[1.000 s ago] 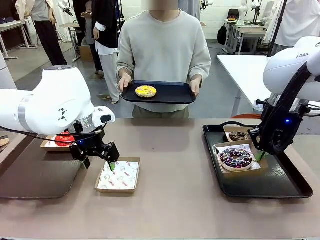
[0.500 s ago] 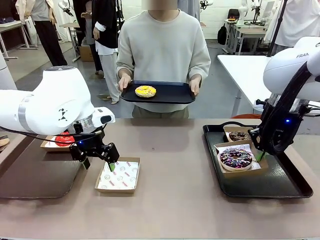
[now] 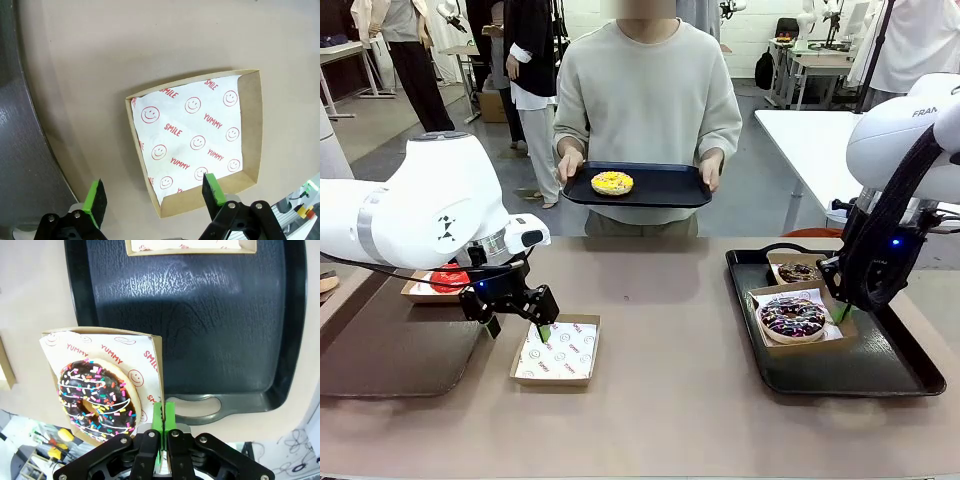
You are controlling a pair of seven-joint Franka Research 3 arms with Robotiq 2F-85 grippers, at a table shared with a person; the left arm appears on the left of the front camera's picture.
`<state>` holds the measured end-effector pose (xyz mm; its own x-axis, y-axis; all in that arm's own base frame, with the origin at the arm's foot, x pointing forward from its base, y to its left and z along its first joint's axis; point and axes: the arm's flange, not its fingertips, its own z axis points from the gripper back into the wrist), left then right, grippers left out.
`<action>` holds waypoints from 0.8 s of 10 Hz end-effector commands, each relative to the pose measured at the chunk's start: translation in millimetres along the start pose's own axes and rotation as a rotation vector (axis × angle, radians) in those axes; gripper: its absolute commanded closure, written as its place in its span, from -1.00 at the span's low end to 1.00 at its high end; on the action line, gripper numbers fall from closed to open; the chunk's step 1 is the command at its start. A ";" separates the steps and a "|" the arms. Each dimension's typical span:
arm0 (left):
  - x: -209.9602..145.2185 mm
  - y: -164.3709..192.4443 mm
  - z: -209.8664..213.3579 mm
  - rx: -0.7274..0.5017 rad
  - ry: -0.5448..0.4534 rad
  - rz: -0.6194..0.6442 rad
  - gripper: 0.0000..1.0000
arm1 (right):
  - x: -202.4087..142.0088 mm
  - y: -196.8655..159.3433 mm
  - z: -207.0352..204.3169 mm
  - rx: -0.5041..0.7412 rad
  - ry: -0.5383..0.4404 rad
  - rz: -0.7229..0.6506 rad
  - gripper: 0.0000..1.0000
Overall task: Individually package the donuts and arrange them on the tray.
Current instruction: Place the picked Paper togo box on the Handle tray while simultaneously picking up another Paper togo box from the table with the other hand.
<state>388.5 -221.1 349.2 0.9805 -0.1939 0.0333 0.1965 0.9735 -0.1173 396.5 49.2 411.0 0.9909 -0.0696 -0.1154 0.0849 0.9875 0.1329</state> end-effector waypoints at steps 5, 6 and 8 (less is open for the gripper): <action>12.3 -25.4 -17.2 0.106 0.010 0.132 -1.00 | 6.4 -36.8 -25.1 0.029 -0.058 0.049 0.97; 16.6 -25.4 -22.0 0.114 0.009 0.138 -1.00 | 9.9 -38.8 -29.3 0.041 -0.070 0.055 0.97; 22.4 -19.7 -27.5 0.115 0.002 0.157 -1.00 | 16.0 -39.3 -40.0 0.053 -0.072 0.044 0.97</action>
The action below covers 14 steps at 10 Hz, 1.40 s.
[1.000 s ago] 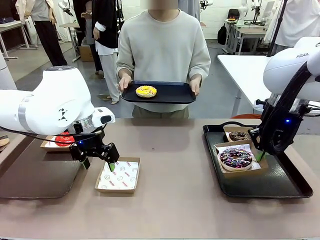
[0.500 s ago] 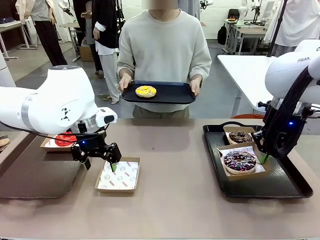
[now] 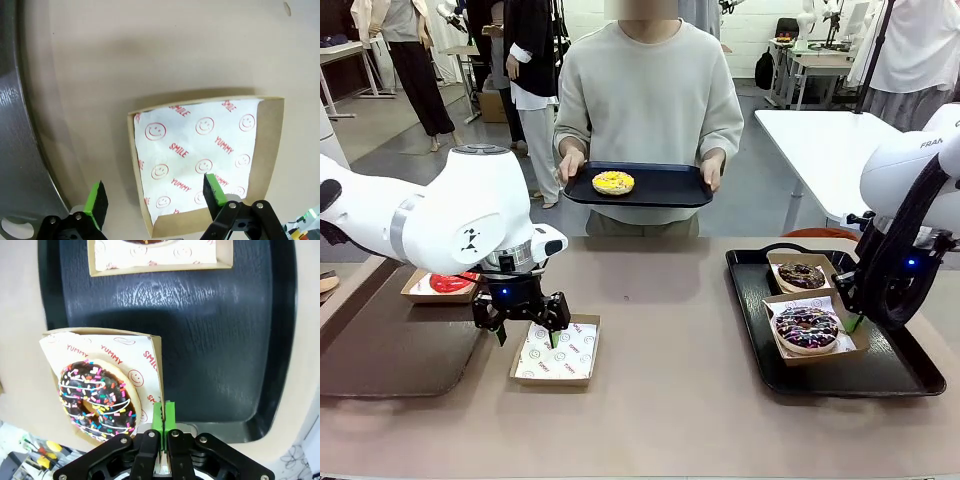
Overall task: Individually package the donuts and arrange them on the tray.
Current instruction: Place the picked Paper togo box on the Handle tray while simultaneously picking up another Paper togo box from the table with the other hand.
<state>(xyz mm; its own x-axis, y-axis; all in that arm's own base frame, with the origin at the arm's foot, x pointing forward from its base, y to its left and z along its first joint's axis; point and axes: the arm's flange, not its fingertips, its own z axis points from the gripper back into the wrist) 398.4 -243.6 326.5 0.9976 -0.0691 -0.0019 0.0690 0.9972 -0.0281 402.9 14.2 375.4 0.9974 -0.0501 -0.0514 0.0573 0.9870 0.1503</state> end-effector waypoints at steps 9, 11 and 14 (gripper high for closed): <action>26.6 9.2 -14.9 0.012 0.006 0.044 -1.00 | 7.1 3.3 -35.4 0.034 0.062 -0.005 0.97; 23.4 11.1 -8.2 0.001 -0.027 0.028 0.19 | 6.9 3.0 -35.4 0.041 0.072 0.001 -0.18; 21.8 12.5 -4.5 -0.016 -0.031 0.030 1.00 | 5.9 2.4 -35.5 0.049 0.081 -0.002 -1.00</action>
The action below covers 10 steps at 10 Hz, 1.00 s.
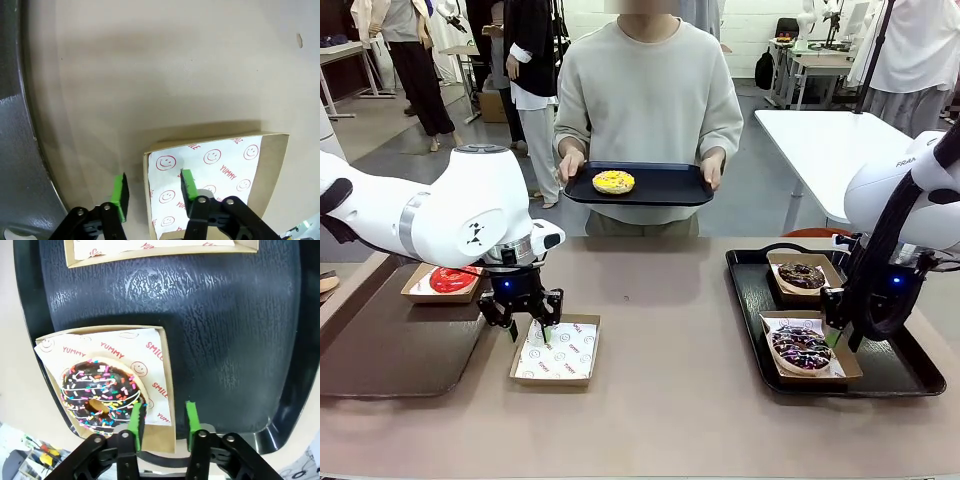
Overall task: Individually package the donuts and arrange them on the tray.
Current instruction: Place the picked Paper togo box on the Handle tray while simultaneously picking up another Paper togo box from the table with the other hand.
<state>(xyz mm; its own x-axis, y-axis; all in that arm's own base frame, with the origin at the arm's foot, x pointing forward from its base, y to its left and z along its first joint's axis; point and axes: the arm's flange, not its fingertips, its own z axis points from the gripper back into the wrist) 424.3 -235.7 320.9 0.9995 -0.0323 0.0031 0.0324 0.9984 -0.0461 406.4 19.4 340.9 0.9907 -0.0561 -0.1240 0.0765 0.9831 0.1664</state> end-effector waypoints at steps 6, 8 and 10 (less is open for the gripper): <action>-6.2 5.4 4.4 -0.005 -0.030 -0.005 1.00 | -1.0 0.5 3.5 0.054 0.008 0.006 -1.00; -6.4 6.1 5.2 -0.005 -0.030 -0.005 1.00 | -1.5 -0.1 3.3 0.058 0.009 0.004 -1.00; -6.9 6.2 6.3 0.005 -0.038 -0.001 1.00 | -5.5 -0.6 8.7 0.071 -0.005 0.009 -1.00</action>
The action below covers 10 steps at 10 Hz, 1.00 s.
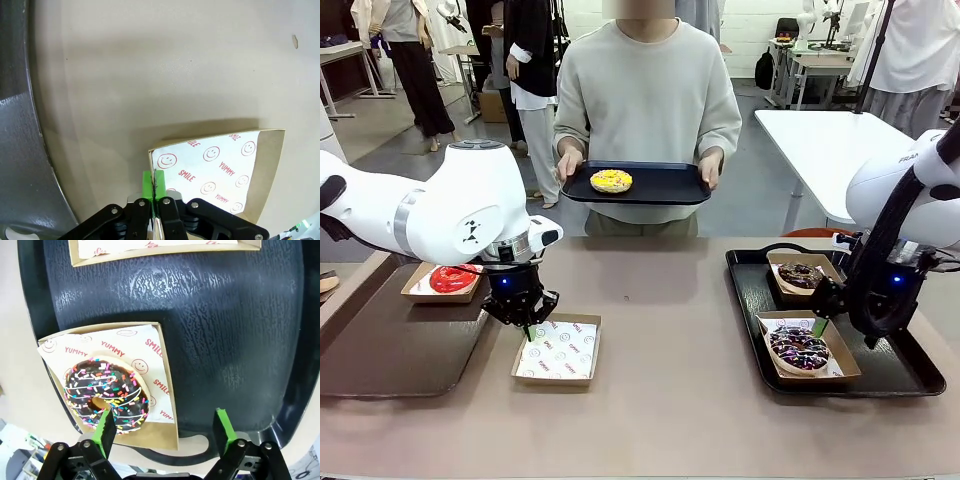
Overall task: Individually package the donuts and arrange them on the tray.
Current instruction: Place the picked Paper togo box on the Handle tray while simultaneously picking up another Paper togo box from the table with the other hand.
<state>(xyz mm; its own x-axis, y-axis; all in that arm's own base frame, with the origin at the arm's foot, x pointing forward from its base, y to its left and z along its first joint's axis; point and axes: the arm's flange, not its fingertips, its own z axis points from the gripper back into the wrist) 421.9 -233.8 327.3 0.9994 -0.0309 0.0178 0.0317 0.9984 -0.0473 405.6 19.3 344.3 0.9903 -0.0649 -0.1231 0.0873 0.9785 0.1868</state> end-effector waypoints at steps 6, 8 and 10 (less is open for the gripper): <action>39.6 12.3 110.2 -0.088 -0.034 -0.065 1.00 | -103.9 -123.8 128.7 0.812 -0.123 0.191 -1.00; 70.0 -5.9 137.4 -0.080 -0.035 -0.075 1.00 | -122.8 -182.7 134.7 0.992 -0.171 0.154 -1.00; 100.8 -27.5 159.0 -0.046 -0.059 -0.085 1.00 | -132.6 -234.5 126.9 1.128 -0.214 0.075 -1.00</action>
<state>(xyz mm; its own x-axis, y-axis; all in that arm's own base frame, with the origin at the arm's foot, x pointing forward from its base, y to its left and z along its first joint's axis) 499.7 -241.8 483.9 0.9891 -0.1149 0.0922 0.1264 0.9834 -0.1300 248.8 -210.9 448.8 0.9879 -0.1323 0.0804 -0.0337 0.3230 0.9458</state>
